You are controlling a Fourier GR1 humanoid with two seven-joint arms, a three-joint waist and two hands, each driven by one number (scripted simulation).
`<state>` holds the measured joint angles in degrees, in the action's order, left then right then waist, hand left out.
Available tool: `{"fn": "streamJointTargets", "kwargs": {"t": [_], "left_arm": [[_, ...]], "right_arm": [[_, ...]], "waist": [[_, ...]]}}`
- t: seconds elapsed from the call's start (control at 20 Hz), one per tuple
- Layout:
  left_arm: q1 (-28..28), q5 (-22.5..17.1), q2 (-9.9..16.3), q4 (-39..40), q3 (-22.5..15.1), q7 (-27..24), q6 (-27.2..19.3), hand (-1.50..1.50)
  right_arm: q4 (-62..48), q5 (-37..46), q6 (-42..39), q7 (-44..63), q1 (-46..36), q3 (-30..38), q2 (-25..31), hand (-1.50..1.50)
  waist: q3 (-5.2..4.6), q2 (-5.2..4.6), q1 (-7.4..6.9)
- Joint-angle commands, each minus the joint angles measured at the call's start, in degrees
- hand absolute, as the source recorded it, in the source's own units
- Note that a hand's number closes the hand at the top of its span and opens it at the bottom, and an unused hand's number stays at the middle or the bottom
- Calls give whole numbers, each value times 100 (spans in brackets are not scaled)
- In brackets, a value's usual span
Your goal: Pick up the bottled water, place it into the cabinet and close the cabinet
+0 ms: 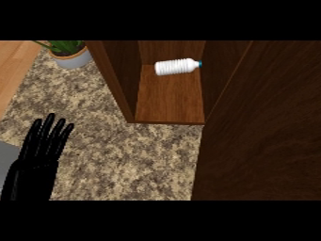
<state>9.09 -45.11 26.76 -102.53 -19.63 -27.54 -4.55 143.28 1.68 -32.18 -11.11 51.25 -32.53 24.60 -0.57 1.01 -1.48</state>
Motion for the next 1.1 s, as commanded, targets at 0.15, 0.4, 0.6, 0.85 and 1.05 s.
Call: {"fn": "streamJointTargets", "kwargs": {"t": [0.15,0.4,0.6,0.85,1.05], "left_arm": [[358,-318,419,-206,338,72,433,-150],[626,-545,676,-251,651,24,761,-150],[759,-736,835,-332,796,59,1037,-150],[795,-838,1167,-320,1059,99,1397,-150],[795,-983,1255,-407,1157,130,1572,-150]], "right_arm": [[901,871,-136,927,-616,-1083,224,150],[515,294,369,959,-641,-1704,-339,150],[328,100,443,1029,-962,-1792,-505,150],[217,12,434,1307,-1271,-1641,-433,150],[127,-97,389,1483,-1511,-1554,-385,150]], "waist": [[-34,-35,-143],[-34,-78,-265],[-23,-141,-465],[-32,-205,-648],[-35,-238,-787]]}}
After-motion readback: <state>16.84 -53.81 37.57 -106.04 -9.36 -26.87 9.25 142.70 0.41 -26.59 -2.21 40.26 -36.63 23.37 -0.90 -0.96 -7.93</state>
